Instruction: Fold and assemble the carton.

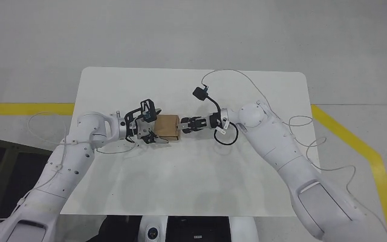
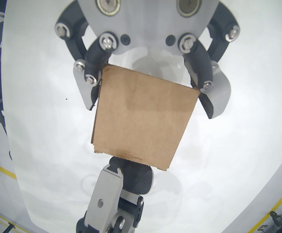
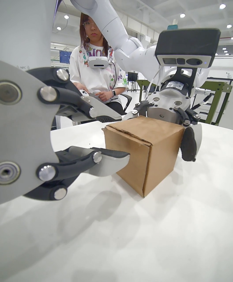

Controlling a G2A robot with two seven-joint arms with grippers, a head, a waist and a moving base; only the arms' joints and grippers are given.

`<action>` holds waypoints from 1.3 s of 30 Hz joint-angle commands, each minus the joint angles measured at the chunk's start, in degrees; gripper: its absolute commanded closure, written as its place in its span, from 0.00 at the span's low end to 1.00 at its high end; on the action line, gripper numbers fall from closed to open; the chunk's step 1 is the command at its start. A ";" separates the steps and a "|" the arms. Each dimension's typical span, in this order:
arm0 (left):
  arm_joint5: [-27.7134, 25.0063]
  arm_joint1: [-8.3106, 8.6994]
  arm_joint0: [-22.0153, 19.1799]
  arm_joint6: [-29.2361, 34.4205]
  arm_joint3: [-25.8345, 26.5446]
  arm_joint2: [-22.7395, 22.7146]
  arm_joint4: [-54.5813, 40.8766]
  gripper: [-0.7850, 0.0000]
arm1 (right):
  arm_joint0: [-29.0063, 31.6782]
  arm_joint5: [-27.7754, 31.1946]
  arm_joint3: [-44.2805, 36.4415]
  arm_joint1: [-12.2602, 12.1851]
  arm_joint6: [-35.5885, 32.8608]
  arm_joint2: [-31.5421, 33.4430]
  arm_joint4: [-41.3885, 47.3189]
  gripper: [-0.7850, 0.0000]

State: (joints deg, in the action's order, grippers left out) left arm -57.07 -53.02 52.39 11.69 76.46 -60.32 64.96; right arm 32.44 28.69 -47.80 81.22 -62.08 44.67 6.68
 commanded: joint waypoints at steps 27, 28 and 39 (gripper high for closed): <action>-0.31 -0.23 -0.75 0.01 -0.56 -0.50 -1.38 0.00 | 0.53 -0.18 -0.72 -0.01 -0.14 0.44 -0.99 0.93; -0.76 -0.11 -0.76 0.15 -0.68 -0.90 -1.67 0.00 | 0.78 0.06 -1.16 -0.29 0.07 1.00 -1.22 0.87; -0.93 3.55 -0.37 10.22 1.54 -1.96 -21.88 0.00 | 6.44 6.08 -9.35 -3.83 1.37 8.39 -1.65 0.00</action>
State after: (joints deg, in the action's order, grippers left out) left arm -58.00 -49.96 52.08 20.39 77.48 -62.18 46.24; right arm 38.41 33.92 -56.58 77.62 -61.08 52.40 4.85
